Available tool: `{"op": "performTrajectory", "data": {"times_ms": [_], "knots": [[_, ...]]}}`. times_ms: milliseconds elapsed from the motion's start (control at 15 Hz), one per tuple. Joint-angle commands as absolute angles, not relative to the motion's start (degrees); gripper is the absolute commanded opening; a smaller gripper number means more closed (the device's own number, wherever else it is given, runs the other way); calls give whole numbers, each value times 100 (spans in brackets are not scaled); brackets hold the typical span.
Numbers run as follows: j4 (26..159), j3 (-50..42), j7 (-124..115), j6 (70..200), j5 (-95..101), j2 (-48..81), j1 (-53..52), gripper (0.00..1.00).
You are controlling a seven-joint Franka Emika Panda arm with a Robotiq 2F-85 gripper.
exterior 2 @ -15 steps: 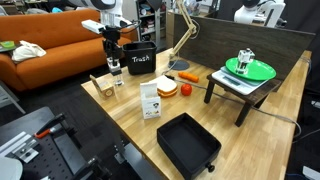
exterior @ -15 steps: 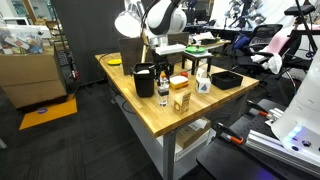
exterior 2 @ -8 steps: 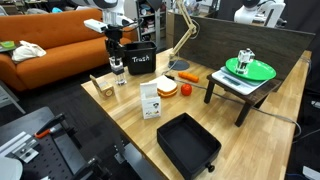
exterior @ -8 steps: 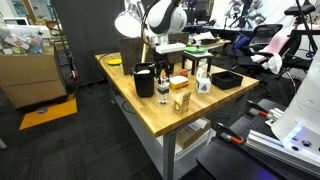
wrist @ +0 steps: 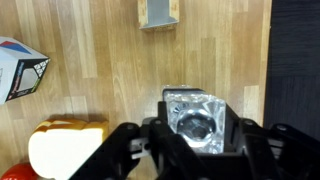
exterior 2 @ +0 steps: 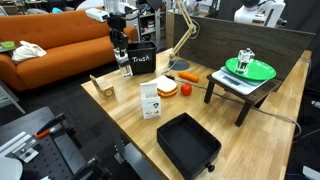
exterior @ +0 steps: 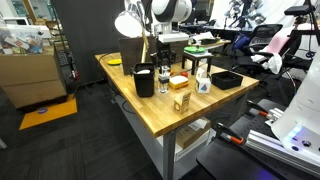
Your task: Move the perfume bottle on the table next to the white box
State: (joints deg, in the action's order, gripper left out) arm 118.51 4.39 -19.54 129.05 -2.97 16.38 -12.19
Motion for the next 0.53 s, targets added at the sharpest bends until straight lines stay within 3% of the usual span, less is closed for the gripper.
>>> {"op": "performTrajectory", "data": {"times_ms": [0, 467], "knots": [[12288, 353, -2121, 13136, -173, 1148, -1105, 27], [12953, 156, -2528, 13351, -187, 455, -794, 27]]}}
